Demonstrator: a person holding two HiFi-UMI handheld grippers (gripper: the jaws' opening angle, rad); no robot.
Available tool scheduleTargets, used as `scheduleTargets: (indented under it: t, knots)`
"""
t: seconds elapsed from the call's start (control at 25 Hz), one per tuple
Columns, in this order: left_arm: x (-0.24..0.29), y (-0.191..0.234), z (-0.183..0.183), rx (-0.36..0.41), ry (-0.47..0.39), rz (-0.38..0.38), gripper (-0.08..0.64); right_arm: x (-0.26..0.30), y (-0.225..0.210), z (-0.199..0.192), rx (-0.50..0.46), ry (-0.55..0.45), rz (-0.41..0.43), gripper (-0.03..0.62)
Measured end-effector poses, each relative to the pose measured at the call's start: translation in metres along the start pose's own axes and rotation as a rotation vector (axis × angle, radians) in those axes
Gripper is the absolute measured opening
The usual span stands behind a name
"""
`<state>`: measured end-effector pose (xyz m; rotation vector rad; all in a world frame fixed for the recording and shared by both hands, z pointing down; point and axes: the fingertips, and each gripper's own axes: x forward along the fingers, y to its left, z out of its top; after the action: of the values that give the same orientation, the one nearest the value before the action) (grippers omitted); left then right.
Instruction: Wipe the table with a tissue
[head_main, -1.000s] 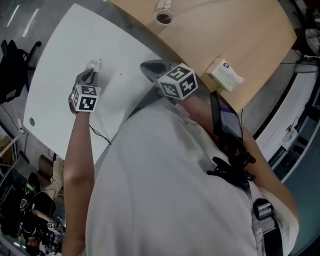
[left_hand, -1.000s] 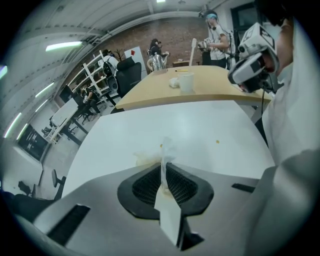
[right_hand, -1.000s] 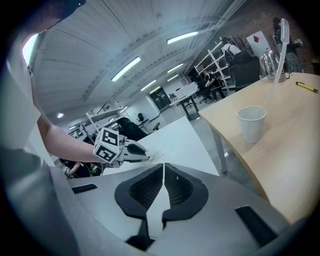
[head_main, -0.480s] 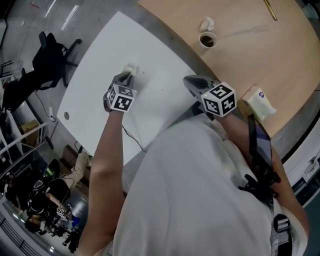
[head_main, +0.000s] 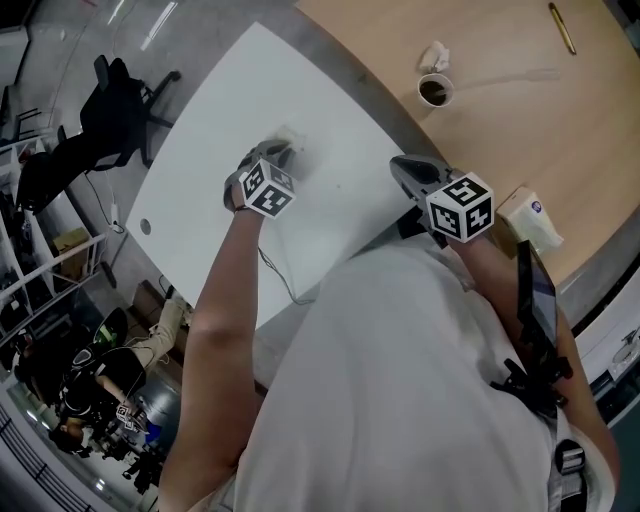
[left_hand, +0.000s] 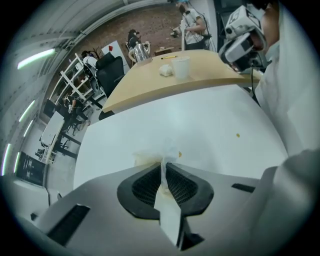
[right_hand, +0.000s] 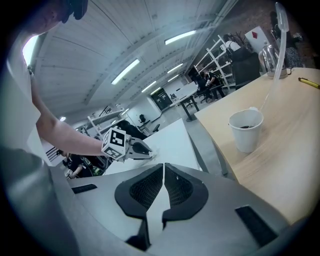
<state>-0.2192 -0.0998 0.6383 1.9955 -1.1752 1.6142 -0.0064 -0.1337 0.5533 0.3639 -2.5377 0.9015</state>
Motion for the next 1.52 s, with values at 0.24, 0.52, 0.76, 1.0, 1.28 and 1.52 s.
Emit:
scheduleTargets:
  t: [0.24, 0.52, 0.76, 1.0, 1.28, 1.52]
  knots:
    - [-0.001, -0.010, 0.004, 0.044, -0.001, -0.013, 0.035, 0.001, -0.002, -0.004, 0.012, 0.004, 0.005, 0.020]
    - [-0.001, -0.037, 0.028, 0.157, 0.004, -0.084, 0.032, 0.001, -0.007, 0.004, -0.001, 0.014, 0.044, 0.020]
    - [-0.008, -0.080, 0.046, 0.191, -0.039, -0.219, 0.031, -0.004, -0.014, 0.005, 0.000, 0.027, 0.072, 0.020]
    - [-0.032, -0.079, 0.050, -0.093, -0.136, -0.171, 0.031, -0.004, -0.013, 0.005, -0.003, 0.061, 0.127, 0.020]
    - [-0.085, -0.080, 0.002, -0.577, -0.230, 0.009, 0.031, 0.023, 0.006, 0.008, -0.026, 0.094, 0.210, 0.020]
    - [-0.104, -0.121, -0.045, -0.779, -0.211, 0.093, 0.032, 0.020, 0.036, -0.007, -0.076, 0.158, 0.263, 0.020]
